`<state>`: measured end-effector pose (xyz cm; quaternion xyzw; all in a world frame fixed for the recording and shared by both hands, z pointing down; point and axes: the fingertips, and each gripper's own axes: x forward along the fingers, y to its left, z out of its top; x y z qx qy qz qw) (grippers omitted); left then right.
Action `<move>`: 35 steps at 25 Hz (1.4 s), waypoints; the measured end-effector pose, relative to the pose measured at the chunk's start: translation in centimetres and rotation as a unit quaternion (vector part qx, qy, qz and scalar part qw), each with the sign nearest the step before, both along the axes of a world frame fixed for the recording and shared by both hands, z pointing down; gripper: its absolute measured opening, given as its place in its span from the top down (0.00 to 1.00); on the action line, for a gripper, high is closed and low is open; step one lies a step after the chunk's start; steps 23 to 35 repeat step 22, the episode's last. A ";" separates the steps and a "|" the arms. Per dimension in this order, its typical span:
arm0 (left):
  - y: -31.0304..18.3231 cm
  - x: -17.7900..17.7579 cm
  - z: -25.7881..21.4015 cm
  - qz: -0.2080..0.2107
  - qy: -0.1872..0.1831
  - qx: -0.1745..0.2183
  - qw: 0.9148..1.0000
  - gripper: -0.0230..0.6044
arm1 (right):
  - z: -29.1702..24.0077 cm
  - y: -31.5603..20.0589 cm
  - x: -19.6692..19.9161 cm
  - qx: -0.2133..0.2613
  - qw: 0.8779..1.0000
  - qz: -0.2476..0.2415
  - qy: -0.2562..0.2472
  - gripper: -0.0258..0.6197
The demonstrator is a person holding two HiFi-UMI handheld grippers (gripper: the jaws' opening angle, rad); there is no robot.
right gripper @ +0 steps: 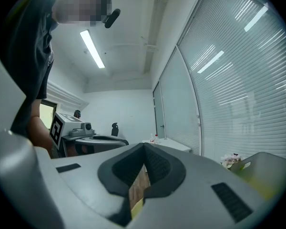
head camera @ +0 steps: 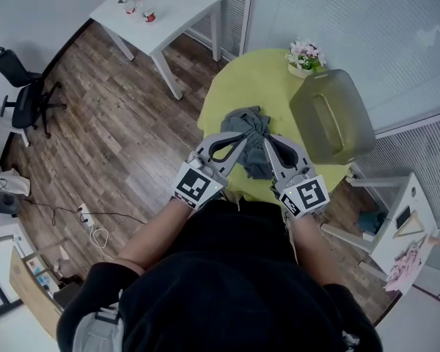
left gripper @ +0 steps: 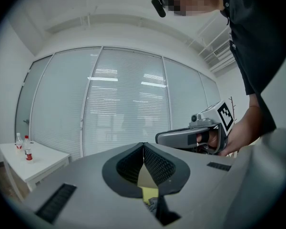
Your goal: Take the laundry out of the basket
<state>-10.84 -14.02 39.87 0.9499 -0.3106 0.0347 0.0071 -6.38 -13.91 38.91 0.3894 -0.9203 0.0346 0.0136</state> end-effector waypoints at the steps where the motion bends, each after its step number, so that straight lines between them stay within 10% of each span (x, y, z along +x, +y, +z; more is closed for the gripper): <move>1: 0.0 0.1 0.0 0.002 -0.004 0.001 1.000 0.95 | 0.0 0.0 0.0 0.000 1.000 0.000 0.001 0.92; 35: -0.1 0.1 0.6 0.005 -0.008 -0.005 1.000 0.95 | 0.8 0.0 -0.2 -0.003 1.000 0.001 0.016 0.92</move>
